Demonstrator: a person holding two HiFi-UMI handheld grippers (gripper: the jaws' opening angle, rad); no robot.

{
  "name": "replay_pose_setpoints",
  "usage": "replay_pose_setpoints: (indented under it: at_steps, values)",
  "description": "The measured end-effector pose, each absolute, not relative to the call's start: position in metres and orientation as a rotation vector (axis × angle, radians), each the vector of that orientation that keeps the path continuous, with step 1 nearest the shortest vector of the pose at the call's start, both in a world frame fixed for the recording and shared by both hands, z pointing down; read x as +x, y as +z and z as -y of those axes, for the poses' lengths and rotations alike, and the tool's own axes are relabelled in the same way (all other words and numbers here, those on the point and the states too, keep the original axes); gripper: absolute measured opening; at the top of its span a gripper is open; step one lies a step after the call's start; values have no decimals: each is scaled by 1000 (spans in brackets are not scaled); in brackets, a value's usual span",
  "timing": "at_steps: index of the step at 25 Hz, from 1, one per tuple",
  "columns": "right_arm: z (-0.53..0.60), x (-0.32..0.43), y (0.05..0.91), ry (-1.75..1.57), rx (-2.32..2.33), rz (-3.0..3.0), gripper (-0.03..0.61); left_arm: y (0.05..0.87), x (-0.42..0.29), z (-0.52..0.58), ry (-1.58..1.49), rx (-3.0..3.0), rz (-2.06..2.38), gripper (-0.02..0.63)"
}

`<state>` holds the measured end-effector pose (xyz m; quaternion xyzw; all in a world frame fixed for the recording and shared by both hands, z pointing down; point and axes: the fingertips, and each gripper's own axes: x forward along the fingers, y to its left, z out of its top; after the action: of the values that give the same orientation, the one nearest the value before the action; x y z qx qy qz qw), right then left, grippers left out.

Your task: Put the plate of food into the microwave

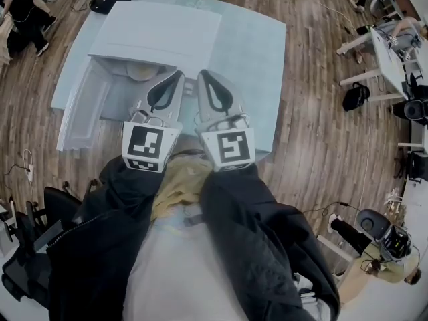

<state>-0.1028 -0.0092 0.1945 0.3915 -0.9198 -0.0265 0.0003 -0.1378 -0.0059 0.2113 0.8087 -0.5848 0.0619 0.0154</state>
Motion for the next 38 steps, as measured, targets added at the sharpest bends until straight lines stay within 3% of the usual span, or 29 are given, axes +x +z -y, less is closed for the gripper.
replay_pose_setpoints:
  at_steps: [11,28,38]
  values:
    - [8,-99,204,-57,1188,2895,-5,222,-133,3,218,2470,1834,-3]
    - [-12,72,217,-79,1339,2828,-6,243,45,-9,242,2575,1659,-3]
    - [-14,95,218,-68,1395,2819,-5,246,65,-9,250,2599,1636,-3]
